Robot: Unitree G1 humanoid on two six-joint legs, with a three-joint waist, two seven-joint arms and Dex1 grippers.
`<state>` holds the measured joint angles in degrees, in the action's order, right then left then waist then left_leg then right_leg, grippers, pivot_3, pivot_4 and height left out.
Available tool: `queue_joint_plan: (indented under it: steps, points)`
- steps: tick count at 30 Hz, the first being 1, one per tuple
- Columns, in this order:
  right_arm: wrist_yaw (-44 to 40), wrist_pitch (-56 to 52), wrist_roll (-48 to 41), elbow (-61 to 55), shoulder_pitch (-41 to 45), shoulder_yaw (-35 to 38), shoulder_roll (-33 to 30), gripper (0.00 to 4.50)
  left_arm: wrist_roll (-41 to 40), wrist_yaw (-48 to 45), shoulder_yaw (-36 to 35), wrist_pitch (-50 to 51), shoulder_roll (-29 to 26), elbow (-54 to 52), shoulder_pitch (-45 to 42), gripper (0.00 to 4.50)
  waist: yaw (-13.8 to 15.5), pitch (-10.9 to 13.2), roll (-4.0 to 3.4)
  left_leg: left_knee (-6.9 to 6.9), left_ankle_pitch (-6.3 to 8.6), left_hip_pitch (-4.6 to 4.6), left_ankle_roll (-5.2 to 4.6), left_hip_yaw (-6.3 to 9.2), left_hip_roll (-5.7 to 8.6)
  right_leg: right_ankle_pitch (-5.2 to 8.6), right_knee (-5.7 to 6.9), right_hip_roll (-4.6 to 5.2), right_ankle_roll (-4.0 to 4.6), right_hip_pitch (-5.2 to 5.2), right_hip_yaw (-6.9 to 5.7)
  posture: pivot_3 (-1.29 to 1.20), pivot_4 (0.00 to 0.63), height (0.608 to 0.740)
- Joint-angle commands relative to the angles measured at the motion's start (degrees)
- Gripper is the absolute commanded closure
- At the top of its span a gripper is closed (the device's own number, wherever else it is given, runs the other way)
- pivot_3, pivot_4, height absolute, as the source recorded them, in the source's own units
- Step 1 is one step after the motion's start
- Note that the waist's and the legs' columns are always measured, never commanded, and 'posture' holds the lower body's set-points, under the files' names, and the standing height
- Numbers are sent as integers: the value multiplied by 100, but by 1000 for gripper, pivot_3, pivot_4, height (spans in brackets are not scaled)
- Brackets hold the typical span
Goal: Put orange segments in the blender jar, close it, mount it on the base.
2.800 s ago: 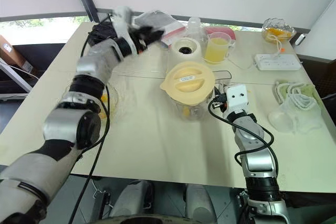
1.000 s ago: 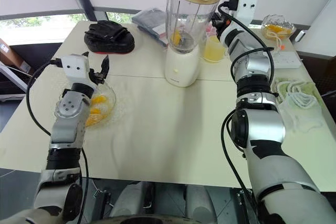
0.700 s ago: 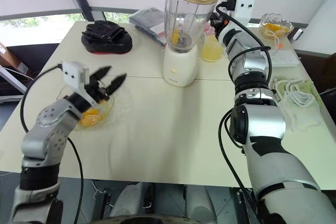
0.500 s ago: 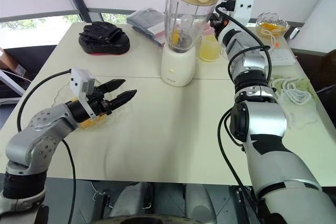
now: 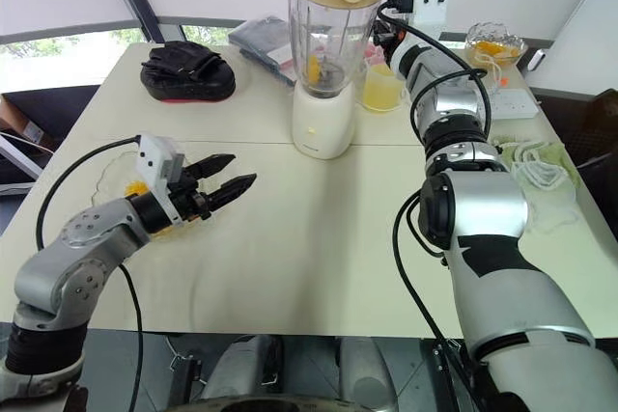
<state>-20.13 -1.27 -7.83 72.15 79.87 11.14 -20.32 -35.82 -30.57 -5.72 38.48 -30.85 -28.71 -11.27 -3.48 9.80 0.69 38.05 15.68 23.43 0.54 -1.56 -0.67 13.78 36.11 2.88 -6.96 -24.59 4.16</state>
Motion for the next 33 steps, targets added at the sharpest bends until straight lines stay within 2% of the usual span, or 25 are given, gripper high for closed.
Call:
queue_joint_plan:
  steps: [1, 33]
  points:
    - [67, -50, 202, 119, 275, -80, -27, 3522, 36, 126, 4, -48, 50, -305, 48, 1300, -12, 0, 0, 0, 0, -1, 0, 1, 0, 0, 0, 0, 1, 1, 0, 0, 150, 740]
    - [533, 227, 448, 377, 382, 19, 202, 3522, 243, 678, 298, -55, 355, -736, 332, 1300, -50, -1, 0, 0, -3, -6, 4, 2, -2, -3, 2, -4, 5, 5, 0, 0, 150, 740]
